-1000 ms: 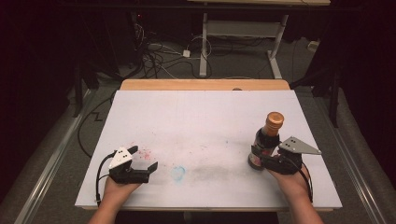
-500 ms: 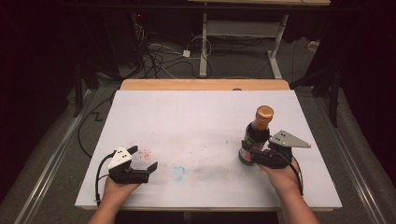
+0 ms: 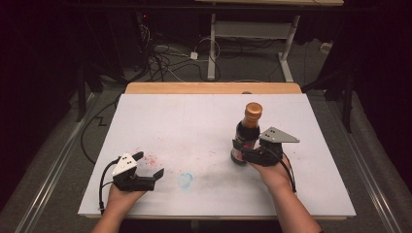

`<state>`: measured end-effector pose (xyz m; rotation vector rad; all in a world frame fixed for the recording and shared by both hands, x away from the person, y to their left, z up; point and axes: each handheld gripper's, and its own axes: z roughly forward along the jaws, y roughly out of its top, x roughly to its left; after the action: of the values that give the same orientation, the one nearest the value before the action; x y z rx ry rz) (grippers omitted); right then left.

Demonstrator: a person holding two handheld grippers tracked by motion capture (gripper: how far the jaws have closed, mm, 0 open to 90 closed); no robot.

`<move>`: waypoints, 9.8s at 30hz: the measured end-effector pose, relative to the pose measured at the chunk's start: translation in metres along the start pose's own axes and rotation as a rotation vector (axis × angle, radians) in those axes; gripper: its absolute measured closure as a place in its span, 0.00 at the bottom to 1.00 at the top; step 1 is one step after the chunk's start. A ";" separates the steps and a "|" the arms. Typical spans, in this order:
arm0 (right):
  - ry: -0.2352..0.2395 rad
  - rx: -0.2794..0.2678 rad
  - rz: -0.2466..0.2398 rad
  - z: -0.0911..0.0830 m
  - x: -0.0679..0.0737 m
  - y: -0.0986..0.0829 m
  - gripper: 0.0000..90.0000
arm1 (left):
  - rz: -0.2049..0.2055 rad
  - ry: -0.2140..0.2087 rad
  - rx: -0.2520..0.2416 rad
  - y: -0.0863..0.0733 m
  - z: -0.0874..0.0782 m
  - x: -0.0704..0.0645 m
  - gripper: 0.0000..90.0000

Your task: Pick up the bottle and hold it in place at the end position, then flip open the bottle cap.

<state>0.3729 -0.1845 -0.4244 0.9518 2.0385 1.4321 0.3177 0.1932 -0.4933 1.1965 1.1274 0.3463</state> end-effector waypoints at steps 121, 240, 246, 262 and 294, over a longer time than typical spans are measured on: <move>0.046 0.014 0.013 -0.020 -0.019 -0.046 1.00 | -0.006 -0.161 0.126 -0.003 0.081 -0.074 0.00; 0.171 0.004 -0.099 -0.011 0.017 0.108 1.00 | 0.032 -0.263 0.080 -0.002 0.162 -0.104 0.32; 0.170 0.021 -0.117 -0.009 0.021 0.114 1.00 | 0.038 -0.260 0.080 -0.002 0.162 -0.104 0.32; 0.161 0.055 -0.125 -0.007 0.025 0.119 1.00 | 0.059 -0.243 0.072 -0.004 0.161 -0.107 0.32; 0.119 0.089 -0.139 -0.009 0.036 0.124 1.00 | 0.089 -0.235 0.033 -0.010 0.160 -0.108 0.33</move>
<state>0.3765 -0.1364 -0.3043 0.7587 2.2244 1.3636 0.3984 0.0212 -0.4570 1.2835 0.8814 0.2474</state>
